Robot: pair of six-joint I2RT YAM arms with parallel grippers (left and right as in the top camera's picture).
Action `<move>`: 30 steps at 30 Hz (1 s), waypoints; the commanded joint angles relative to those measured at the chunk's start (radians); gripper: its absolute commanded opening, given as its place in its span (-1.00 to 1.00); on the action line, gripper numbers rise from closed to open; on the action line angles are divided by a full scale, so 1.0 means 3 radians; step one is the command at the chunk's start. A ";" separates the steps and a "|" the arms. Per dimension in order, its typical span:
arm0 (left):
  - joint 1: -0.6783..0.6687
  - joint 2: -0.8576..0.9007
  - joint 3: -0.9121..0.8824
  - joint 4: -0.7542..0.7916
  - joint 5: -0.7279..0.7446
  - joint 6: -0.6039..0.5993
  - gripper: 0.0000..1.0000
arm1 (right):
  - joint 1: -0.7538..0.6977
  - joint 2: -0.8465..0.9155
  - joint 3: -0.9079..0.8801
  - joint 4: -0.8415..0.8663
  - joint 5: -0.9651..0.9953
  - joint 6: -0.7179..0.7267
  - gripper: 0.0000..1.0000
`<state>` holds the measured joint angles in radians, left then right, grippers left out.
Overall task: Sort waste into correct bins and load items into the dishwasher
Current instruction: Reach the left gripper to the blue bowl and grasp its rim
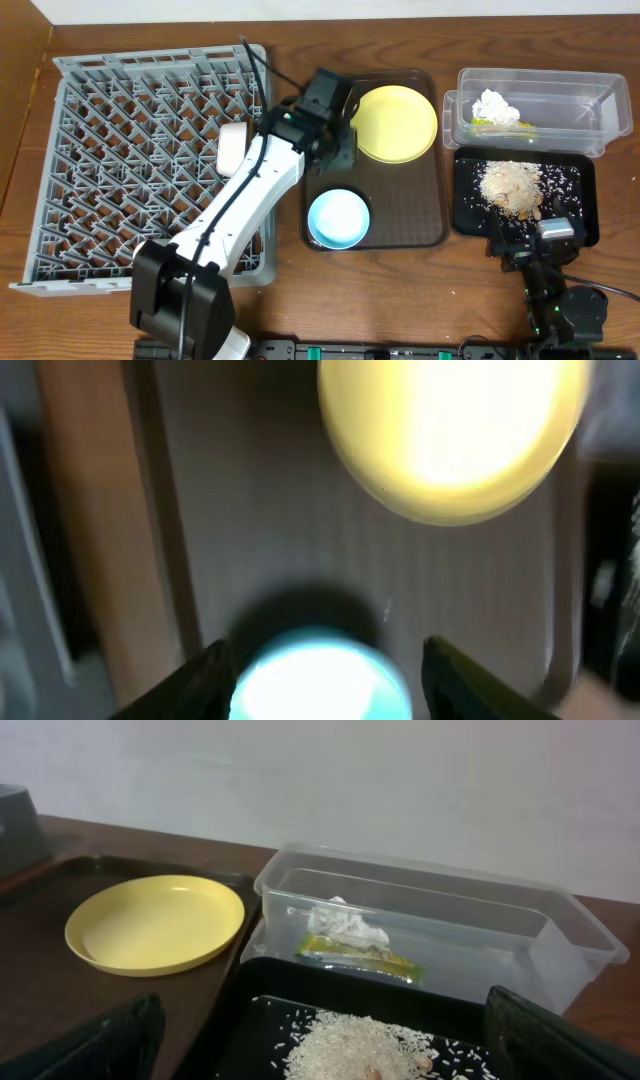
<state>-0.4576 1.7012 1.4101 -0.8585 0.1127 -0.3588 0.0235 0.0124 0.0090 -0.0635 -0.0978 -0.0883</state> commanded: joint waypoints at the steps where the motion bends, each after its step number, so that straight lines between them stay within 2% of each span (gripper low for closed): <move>1: 0.0010 0.0015 0.0011 -0.0355 0.0139 0.0197 0.20 | -0.0011 -0.0019 -0.0011 -0.0001 -0.0015 -0.0034 0.99; 6: 0.0010 0.0015 -0.0216 -0.0612 -0.0305 0.0209 0.20 | -0.0013 -0.0019 -0.0011 -0.0001 -0.0014 -0.0034 0.98; 14: 0.0010 0.0080 -0.1025 -0.0051 -0.0300 0.0193 0.17 | -0.0013 -0.0019 -0.0011 -0.0001 -0.0014 -0.0034 0.99; 17: 0.0010 0.0085 -0.1200 0.0209 -0.0080 0.0168 0.11 | -0.0011 -0.0019 -0.0011 -0.0001 -0.0015 -0.0034 0.99; 20: 0.0005 0.0085 -0.1223 0.0402 0.0483 0.0172 -0.15 | -0.0011 -0.0019 -0.0011 -0.0001 -0.0015 -0.0034 0.98; 21: 0.0000 0.0085 -0.1223 0.0482 0.0703 0.0172 -0.31 | -0.0013 -0.0019 -0.0011 -0.0001 -0.0015 -0.0034 0.99; 22: 0.0000 0.0085 -0.1223 0.0554 0.0907 0.0172 -0.35 | -0.0011 -0.0019 -0.0011 -0.0001 -0.0014 -0.0034 0.99; 24: -0.0029 0.0086 -0.1223 0.0679 0.1123 0.0172 -0.35 | -0.0013 -0.0019 -0.0011 -0.0001 -0.0015 -0.0034 0.99; 30: -0.0066 0.0163 -0.1249 0.0876 0.1122 0.0170 -0.33 | -0.0013 -0.0019 -0.0011 -0.0001 -0.0015 -0.0034 0.98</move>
<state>-0.4725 1.7245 1.0393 -0.6151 0.3943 -0.3138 0.0235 0.0124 0.0090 -0.0628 -0.0978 -0.0883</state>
